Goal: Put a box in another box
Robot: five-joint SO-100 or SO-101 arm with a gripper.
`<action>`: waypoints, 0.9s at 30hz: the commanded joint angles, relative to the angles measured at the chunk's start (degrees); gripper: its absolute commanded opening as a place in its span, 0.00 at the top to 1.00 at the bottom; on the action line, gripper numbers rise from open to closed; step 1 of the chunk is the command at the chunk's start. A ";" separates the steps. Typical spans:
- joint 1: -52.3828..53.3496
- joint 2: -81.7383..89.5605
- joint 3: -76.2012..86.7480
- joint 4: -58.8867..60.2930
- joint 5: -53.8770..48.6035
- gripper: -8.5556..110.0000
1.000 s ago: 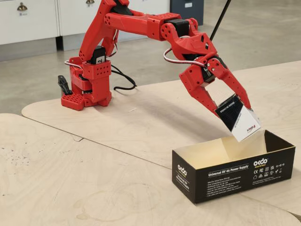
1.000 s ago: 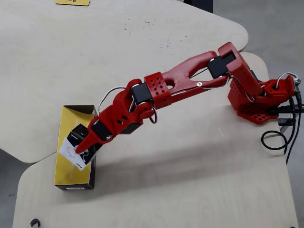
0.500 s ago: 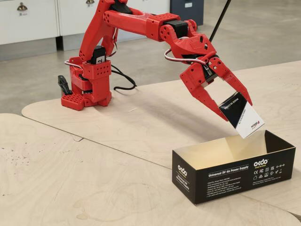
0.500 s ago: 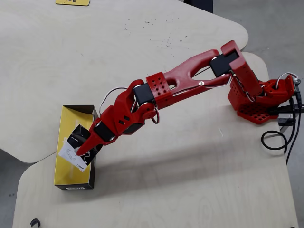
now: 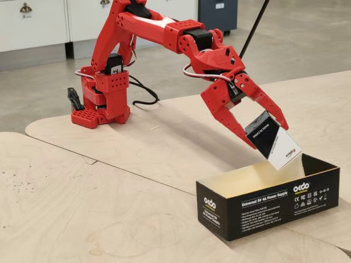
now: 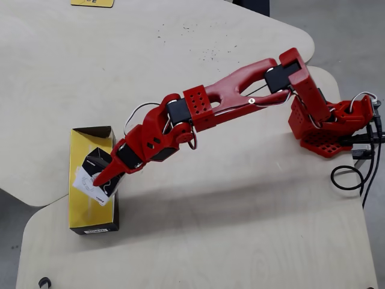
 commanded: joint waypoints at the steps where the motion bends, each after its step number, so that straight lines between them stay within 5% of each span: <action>1: 0.35 6.94 -3.52 1.67 2.20 0.70; 17: -0.44 12.83 -4.57 8.44 -0.62 0.51; 27: -1.14 27.60 -6.59 29.36 -7.38 0.49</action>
